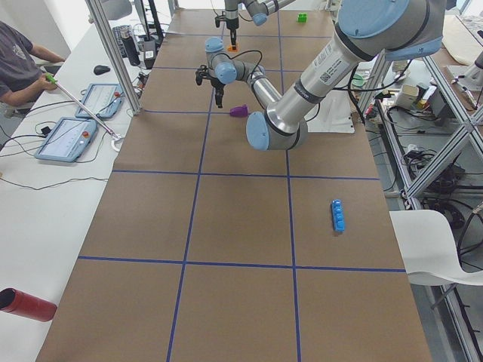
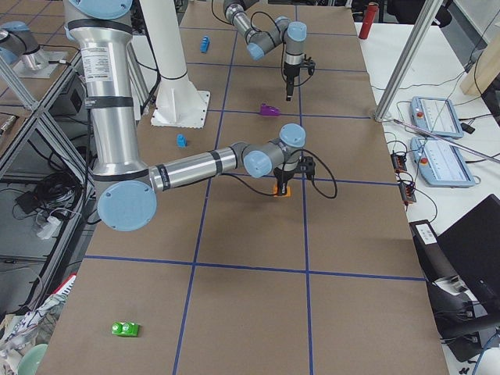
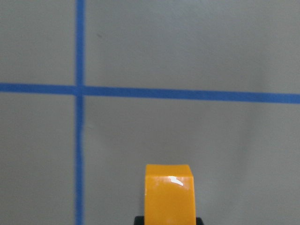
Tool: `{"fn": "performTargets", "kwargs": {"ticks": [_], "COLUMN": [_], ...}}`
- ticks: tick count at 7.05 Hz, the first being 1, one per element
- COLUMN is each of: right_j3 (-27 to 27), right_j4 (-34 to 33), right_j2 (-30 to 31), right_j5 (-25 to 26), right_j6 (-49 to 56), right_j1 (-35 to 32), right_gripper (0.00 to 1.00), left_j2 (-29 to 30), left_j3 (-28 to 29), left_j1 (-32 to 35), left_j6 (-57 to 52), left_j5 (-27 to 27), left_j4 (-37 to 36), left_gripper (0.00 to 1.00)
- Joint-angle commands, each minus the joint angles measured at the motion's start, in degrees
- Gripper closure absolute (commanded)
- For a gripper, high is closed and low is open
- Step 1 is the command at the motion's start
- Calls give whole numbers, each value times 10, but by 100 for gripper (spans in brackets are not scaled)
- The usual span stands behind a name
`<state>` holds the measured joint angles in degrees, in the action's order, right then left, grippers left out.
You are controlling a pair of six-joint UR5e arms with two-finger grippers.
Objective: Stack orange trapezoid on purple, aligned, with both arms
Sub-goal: 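Grasp the orange trapezoid with the right gripper while the left gripper lifts away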
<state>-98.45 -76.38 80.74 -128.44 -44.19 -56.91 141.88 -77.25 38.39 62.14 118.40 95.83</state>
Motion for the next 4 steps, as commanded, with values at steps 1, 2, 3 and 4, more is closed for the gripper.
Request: {"fn": "performTargets", "kwargs": {"ticks": [1, 2, 3, 4], "right_j3": [-5, 2, 11, 27], "right_j4": [-1, -8, -54, -85], "right_j2": [-108, -163, -229, -280], "right_j5": [53, 76, 94, 124], "right_j6": [-146, -192, -214, -215], "right_j1": [85, 148, 186, 224], "right_gripper": [100, 100, 100, 100], "left_j2": [-130, -189, -233, -250], "left_j3": [-105, -149, -172, -177], "left_j1": [26, 41, 59, 67], "left_j6": [-79, -117, -157, -168], "left_j5": [1, 2, 3, 3], "left_j4": [-1, -1, -1, -1], "left_gripper": [0, 0, 0, 0]}}
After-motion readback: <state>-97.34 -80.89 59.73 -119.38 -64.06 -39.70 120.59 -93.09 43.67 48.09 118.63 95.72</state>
